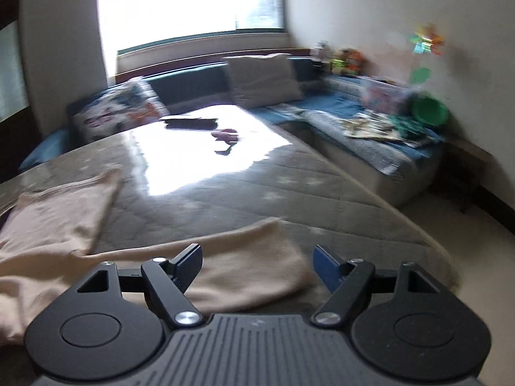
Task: Fold clothes
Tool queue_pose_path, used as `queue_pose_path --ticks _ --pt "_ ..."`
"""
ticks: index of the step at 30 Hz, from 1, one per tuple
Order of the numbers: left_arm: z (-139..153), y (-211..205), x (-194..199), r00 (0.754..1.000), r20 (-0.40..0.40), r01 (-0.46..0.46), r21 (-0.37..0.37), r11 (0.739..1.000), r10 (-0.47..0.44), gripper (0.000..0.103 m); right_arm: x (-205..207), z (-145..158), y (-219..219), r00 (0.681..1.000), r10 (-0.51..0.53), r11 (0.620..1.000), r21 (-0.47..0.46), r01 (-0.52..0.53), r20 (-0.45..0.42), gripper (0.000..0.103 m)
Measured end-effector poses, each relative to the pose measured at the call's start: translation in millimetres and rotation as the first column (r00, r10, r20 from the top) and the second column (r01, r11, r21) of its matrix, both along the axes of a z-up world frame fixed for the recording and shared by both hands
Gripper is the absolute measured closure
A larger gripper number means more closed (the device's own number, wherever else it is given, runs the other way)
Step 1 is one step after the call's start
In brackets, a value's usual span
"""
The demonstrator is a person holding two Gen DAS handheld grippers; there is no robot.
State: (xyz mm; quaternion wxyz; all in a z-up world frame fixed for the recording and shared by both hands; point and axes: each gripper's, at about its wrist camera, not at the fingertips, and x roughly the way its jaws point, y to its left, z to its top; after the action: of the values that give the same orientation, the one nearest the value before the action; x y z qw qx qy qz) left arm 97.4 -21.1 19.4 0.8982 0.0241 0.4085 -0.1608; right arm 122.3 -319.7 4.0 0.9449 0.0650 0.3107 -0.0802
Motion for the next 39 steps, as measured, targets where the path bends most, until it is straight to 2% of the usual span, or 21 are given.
queue_pose_path --ticks 3,6,11,13,16,18,19,20,21,23,25,28,30,34,39 --pt "6 4 -16 0.999 0.019 0.036 0.011 0.999 -0.037 0.075 7 3 27 0.990 0.144 0.989 0.023 -0.144 -0.006 0.027" --pt "13 6 -28 0.996 0.056 0.063 0.014 0.998 -0.064 0.066 9 6 58 0.953 0.302 0.952 0.050 -0.301 -0.013 0.028" --pt "12 0 -32 0.991 0.093 0.087 0.082 0.993 -0.095 0.066 6 12 115 0.843 0.537 0.843 0.058 -0.535 -0.024 0.036" --pt "9 0 -34 0.990 0.098 0.093 0.101 0.990 -0.103 0.066 5 13 139 0.794 0.607 0.794 0.057 -0.605 -0.029 0.038" --pt "6 0 -37 0.989 0.097 0.101 0.111 0.989 -0.112 0.068 -1 13 170 0.728 0.684 0.730 0.040 -0.683 -0.044 0.046" --pt "5 0 -39 0.987 0.110 0.100 0.125 0.987 -0.114 0.083 1 7 188 0.698 0.714 0.700 0.024 -0.714 -0.060 0.050" --pt "5 1 -39 0.987 0.114 0.100 0.125 0.987 -0.114 0.086 2 4 195 0.688 0.722 0.690 0.016 -0.723 -0.071 0.058" --pt "5 3 -39 0.987 0.116 0.097 0.119 0.988 -0.111 0.094 3 1 199 0.684 0.725 0.687 0.009 -0.727 -0.085 0.067" --pt "7 4 -40 0.987 0.121 0.094 0.115 0.989 -0.108 0.096 5 -3 205 0.683 0.724 0.686 0.000 -0.727 -0.100 0.071" --pt "12 8 -45 0.984 0.134 0.100 0.098 0.990 -0.113 0.097 6 -7 207 0.684 0.720 0.688 -0.006 -0.726 -0.114 0.092" --pt "16 10 -52 0.981 0.147 0.117 0.091 0.989 -0.130 0.097 2 -4 203 0.679 0.725 0.683 0.000 -0.730 -0.114 0.098" --pt "13 14 -58 0.979 0.130 0.147 0.088 0.985 -0.158 0.098 -12 3 197 0.642 0.758 0.646 -0.008 -0.763 -0.116 0.099" --pt "6 13 -58 0.980 0.099 0.162 0.096 0.982 -0.171 0.097 -19 -2 197 0.618 0.772 0.624 -0.009 -0.782 -0.148 0.099" --pt "9 17 -59 0.978 0.089 0.183 0.084 0.979 -0.191 0.093 -24 -9 198 0.584 0.790 0.595 0.001 -0.804 -0.185 0.099" --pt "38 29 -55 0.970 0.164 0.174 0.039 0.984 -0.178 0.093 -18 21 181 0.582 0.805 0.589 0.034 -0.808 -0.116 0.090"
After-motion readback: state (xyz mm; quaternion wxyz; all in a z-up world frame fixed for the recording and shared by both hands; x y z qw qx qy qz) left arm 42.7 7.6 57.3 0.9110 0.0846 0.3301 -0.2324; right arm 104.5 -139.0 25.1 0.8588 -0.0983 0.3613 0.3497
